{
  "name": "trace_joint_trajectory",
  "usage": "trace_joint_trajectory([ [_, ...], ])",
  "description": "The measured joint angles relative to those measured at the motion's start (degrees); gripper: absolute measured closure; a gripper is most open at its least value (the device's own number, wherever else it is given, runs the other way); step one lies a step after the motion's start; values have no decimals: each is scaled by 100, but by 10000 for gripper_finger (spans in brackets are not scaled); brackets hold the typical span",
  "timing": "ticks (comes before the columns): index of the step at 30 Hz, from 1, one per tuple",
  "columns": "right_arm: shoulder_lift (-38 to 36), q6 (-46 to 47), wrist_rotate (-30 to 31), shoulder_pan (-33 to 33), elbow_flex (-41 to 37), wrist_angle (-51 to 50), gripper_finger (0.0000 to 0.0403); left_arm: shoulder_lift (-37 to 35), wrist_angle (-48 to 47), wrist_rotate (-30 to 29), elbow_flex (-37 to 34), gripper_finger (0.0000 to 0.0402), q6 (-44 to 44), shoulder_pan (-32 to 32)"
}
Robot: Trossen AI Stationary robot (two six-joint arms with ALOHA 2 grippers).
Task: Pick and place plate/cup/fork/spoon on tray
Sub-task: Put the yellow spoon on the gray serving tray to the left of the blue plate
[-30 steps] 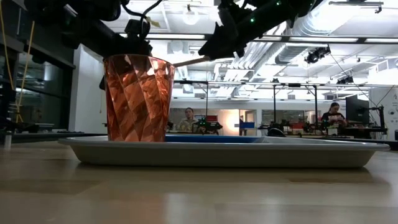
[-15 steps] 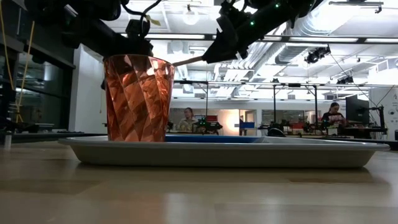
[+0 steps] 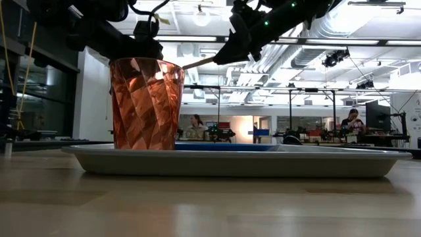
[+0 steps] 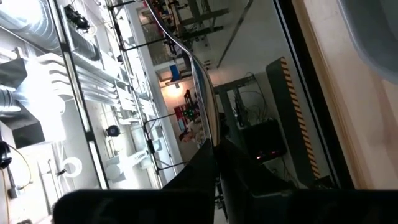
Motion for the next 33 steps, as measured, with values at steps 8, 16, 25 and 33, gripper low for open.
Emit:
trace_joint_trajectory([
  [8, 0, 0, 0, 0, 0, 51, 321, 0, -2, 9, -2, 401, -31, 2],
  [16, 0, 252, 7, 0, 0, 140, 308, 0, -9, 110, -2, 401, -53, 4],
  [25, 4, 385, -197, -4, 0, 350, 306, 0, 2, 374, -2, 401, -182, 109],
  [33, 4, 391, -201, -2, 0, 324, 307, 0, 2, 348, -2, 401, -186, 109],
])
